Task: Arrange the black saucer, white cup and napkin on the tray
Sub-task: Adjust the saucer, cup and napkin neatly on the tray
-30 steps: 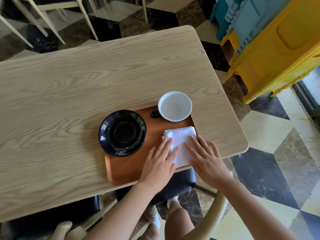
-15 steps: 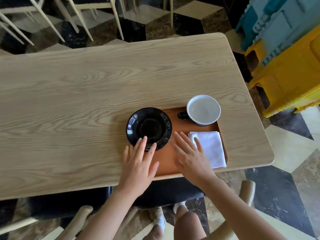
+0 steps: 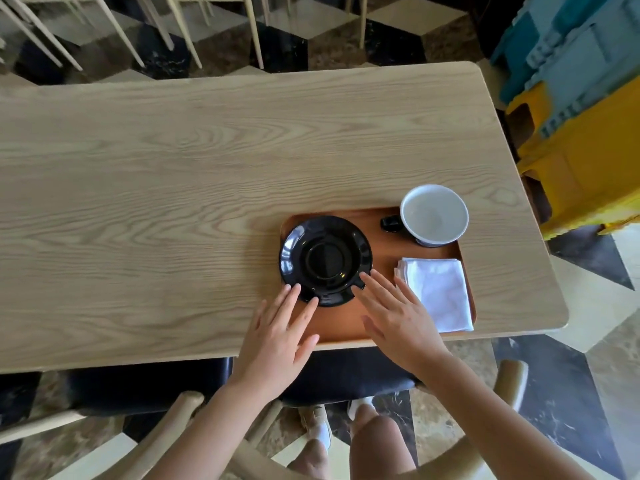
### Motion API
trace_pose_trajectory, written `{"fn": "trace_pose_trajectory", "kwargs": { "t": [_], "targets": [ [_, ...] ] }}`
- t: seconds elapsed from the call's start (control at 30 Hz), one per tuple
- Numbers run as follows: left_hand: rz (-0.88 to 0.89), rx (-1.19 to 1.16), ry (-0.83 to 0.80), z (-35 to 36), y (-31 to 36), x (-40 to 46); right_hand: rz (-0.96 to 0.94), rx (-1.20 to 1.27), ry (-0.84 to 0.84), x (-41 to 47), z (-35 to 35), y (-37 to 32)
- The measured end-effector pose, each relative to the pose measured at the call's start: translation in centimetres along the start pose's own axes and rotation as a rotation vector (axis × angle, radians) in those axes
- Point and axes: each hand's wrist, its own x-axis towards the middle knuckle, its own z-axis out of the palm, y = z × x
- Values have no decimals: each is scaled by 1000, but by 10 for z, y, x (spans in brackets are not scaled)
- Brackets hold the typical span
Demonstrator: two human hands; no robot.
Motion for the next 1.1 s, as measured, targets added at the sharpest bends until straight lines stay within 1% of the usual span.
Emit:
{"fn": "trace_pose_trajectory", "kwargs": {
  "t": [0.23, 0.63, 0.7, 0.77, 0.87, 0.93, 1.0, 1.1],
  "targets": [
    [8, 11, -33, 1, 3, -12, 3, 4, -10, -15, 2, -6],
    [29, 28, -26, -2, 3, -7, 17, 13, 2, -16, 3, -6],
    [39, 49, 5, -6, 6, -4, 9, 27, 7, -15, -1, -7],
    [76, 48, 89, -14, 9, 9, 24, 46, 72, -10, -11, -1],
    [145, 26, 253, -37, 21, 57, 131, 8, 291, 7, -39, 26],
    [142, 15, 329, -54, 34, 96, 257, -40, 382, 20, -61, 52],
    [92, -4, 342, -66, 50, 132, 408, -60, 350, 32, -77, 80],
    [33, -13, 233, -71, 73, 176, 573, -76, 179, 50, -88, 114]
  ]
}}
